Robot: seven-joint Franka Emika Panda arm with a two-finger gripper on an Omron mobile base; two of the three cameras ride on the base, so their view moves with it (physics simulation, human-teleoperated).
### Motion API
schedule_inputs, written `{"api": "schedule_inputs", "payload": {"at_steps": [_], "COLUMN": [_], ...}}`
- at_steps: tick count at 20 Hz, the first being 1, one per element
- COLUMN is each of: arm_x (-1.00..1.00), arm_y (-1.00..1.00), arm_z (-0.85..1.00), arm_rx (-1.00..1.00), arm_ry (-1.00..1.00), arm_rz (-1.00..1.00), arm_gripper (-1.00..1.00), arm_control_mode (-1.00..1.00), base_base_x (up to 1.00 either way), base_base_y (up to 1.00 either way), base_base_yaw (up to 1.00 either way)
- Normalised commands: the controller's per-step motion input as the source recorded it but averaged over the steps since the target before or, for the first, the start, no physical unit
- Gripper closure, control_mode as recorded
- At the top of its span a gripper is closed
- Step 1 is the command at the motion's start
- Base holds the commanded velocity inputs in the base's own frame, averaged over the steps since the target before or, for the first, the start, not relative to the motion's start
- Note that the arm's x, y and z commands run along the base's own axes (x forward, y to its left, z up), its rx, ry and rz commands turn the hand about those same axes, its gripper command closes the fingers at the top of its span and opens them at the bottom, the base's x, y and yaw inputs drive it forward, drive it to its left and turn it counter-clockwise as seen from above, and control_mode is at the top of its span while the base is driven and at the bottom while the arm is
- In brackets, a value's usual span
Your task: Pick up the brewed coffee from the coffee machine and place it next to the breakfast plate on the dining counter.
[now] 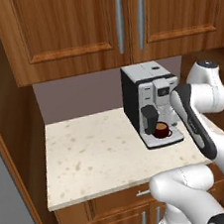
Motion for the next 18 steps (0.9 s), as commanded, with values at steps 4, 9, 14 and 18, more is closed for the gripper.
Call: {"api": "schedule_inputs", "payload": {"at_steps": [4, 9, 14, 18], "arm_x": [0.17, 0.28, 0.35, 0.33], "arm_y": [-0.04, -0.17, -0.17, -0.15], "arm_z": [-0.38, -0.23, -0.21, -0.26], "arm_rx": [0.00, 0.00, 0.00, 0.00], "arm_ry": [-0.08, 0.00, 0.03, 0.01], "arm_rz": [0.20, 0.16, 0.03, 0.03], "arm_gripper": [-1.00, -1.00, -1.00, -1.00], "arm_control_mode": [-1.00, -1.00, -1.00, -1.00], "base_base_x": [0.00, 0.00, 0.00, 0.00], "base_base_y": [0.00, 0.00, 0.00, 0.00], "base_base_yaw": [0.00, 0.00, 0.00, 0.00]}}
